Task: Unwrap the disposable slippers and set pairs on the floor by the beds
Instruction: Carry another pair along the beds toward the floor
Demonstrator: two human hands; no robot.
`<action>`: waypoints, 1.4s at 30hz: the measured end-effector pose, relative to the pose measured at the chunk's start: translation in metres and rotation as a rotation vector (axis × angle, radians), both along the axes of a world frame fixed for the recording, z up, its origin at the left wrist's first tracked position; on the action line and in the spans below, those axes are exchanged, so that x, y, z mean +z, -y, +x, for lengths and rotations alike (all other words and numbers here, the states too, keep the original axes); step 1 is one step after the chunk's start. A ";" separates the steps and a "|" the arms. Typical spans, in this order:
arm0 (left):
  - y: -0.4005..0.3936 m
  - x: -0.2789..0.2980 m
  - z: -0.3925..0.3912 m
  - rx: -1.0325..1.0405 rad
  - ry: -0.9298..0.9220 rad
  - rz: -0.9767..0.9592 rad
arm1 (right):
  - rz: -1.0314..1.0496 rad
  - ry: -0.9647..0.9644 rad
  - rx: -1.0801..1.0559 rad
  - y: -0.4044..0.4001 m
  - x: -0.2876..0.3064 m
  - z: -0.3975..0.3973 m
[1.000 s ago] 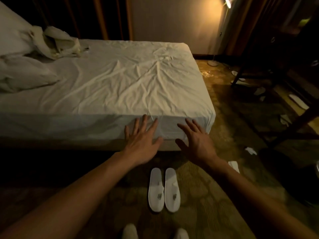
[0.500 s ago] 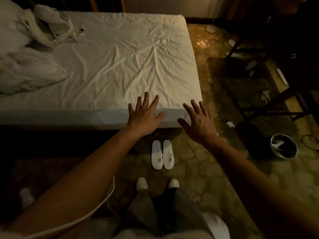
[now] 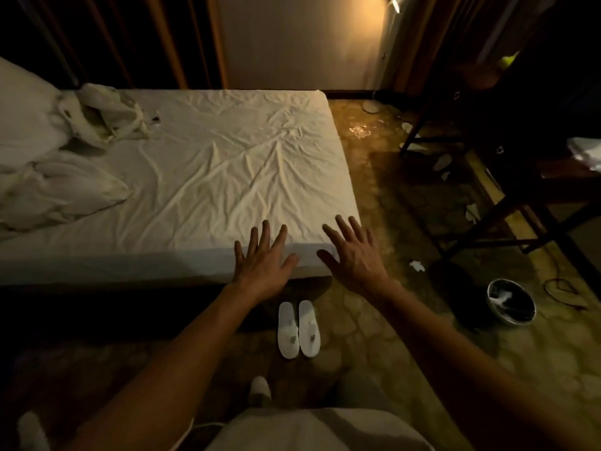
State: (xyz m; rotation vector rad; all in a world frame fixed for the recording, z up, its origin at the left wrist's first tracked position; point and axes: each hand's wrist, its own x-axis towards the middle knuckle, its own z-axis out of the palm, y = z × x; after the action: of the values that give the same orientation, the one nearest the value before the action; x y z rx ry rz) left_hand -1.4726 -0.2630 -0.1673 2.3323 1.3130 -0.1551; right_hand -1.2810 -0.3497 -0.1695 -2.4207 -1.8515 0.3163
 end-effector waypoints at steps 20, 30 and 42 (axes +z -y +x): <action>0.066 0.024 0.184 0.735 0.070 0.086 | 0.113 -0.082 0.774 -0.067 0.027 0.203; 0.062 0.005 0.200 1.024 0.030 0.127 | 0.123 -0.074 1.110 -0.113 0.002 0.168; 0.054 0.005 0.290 1.296 0.054 0.048 | 0.097 -0.067 1.290 -0.174 -0.006 0.245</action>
State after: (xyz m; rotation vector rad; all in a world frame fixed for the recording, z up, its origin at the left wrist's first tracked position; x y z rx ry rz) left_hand -1.1827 -0.3168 -0.1624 1.0945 2.4659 0.3473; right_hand -1.0361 -0.1762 -0.1753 -0.8105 -2.9697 0.3177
